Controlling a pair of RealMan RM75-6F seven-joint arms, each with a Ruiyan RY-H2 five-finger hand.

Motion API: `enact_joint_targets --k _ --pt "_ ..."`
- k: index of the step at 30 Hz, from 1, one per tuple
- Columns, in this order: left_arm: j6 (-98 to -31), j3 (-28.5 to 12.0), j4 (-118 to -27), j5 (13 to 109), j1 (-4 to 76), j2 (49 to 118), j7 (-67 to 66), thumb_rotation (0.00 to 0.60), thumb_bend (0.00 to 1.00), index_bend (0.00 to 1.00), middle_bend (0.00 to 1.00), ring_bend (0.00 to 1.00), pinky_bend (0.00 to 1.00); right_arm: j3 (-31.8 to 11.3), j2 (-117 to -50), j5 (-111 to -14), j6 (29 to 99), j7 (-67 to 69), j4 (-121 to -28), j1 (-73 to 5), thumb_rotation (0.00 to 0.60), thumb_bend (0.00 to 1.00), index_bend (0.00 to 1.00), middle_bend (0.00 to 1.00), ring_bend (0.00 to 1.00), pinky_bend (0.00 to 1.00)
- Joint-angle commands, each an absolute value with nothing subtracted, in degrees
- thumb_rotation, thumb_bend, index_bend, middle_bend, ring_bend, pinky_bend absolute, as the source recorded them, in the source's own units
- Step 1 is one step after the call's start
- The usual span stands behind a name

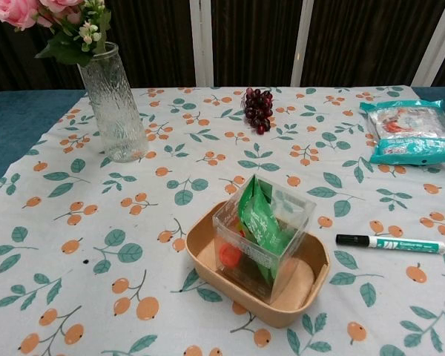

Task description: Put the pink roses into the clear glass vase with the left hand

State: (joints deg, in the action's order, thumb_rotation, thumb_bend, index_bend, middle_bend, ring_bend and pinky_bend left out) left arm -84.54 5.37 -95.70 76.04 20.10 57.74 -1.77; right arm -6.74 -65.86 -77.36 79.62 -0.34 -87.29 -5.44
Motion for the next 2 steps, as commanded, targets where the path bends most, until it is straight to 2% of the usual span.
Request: enact_joint_targets --k 1,2 --pt "-87.87 6.99 -88.13 81.42 15.34 63.67 2.73 0.600 0.23 0.01 0.10 0.00 0.10 -6.40 -65.80 -78.35 80.31 -0.14 -87.42 -5.29 0.600 0.17 0.05 0.00 0.00 0.00" --pt "-88.16 6.77 -87.06 81.71 14.94 64.35 3.00 0.600 0.23 0.00 0.10 0.00 0.10 -6.33 -65.74 -78.59 80.54 -0.19 -87.41 -5.23 0.600 0.17 0.05 0.00 0.00 0.00"
